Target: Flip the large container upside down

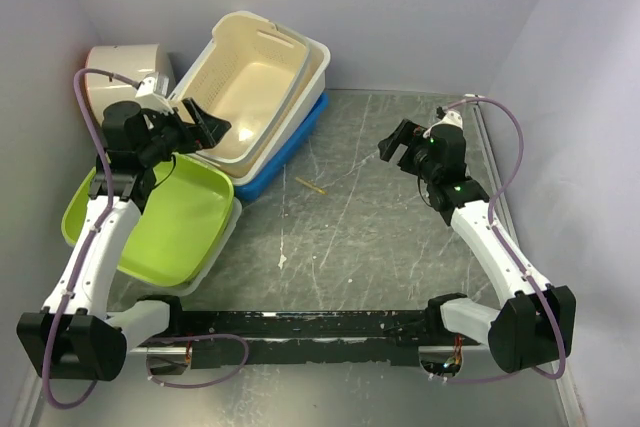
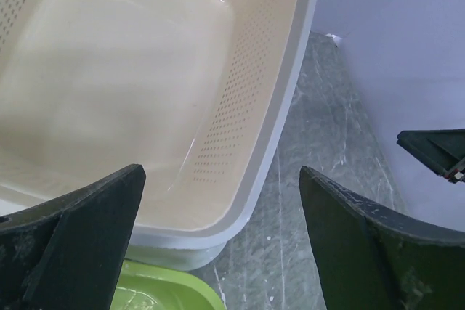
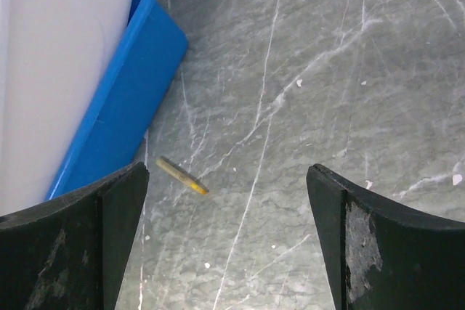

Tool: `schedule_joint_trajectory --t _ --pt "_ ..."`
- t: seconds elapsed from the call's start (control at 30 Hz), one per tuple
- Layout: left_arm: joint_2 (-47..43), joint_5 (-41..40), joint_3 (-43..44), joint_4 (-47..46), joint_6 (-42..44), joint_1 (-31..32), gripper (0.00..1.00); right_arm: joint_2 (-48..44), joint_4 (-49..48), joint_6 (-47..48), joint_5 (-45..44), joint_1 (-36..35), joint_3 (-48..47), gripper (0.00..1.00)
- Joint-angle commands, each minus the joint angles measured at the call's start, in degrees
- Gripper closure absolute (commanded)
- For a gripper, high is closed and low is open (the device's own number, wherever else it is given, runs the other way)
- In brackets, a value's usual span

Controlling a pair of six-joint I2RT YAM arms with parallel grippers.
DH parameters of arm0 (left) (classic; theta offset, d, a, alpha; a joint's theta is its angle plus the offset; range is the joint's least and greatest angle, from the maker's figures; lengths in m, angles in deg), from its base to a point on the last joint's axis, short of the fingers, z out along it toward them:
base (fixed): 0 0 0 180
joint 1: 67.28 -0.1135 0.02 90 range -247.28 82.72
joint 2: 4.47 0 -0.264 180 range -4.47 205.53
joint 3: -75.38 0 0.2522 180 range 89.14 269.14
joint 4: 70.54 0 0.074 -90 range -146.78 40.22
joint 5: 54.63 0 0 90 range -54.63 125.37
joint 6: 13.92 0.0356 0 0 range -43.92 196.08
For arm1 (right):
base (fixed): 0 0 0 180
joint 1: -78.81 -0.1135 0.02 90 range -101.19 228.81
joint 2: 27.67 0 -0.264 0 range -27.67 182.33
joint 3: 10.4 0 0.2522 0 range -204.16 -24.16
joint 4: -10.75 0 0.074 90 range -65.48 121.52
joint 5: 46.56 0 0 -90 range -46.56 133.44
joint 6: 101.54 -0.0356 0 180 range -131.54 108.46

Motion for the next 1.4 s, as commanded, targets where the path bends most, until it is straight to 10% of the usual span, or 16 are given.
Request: schedule_joint_trajectory --t 0.0,0.27,0.6,1.0,1.37 --pt "-2.9 2.06 -4.25 -7.56 -2.02 -0.35 0.01 -0.09 -1.51 -1.44 -0.23 -0.18 0.24 0.08" --pt "-2.94 2.35 -6.5 -8.18 -3.93 1.16 0.0 0.03 -5.08 -2.19 2.72 -0.23 1.71 0.08" --pt "9.14 -19.36 12.34 10.41 18.71 28.19 0.03 -2.59 -10.34 -4.29 0.64 -0.25 4.48 0.07" --pt "29.32 -29.97 32.88 15.12 26.36 28.74 0.09 -8.69 -11.68 -1.21 -2.75 -0.32 7.2 0.06" --pt "37.46 -31.16 39.69 17.39 26.83 27.91 0.54 -9.3 -10.0 -0.33 -3.33 -0.28 6.84 0.06"
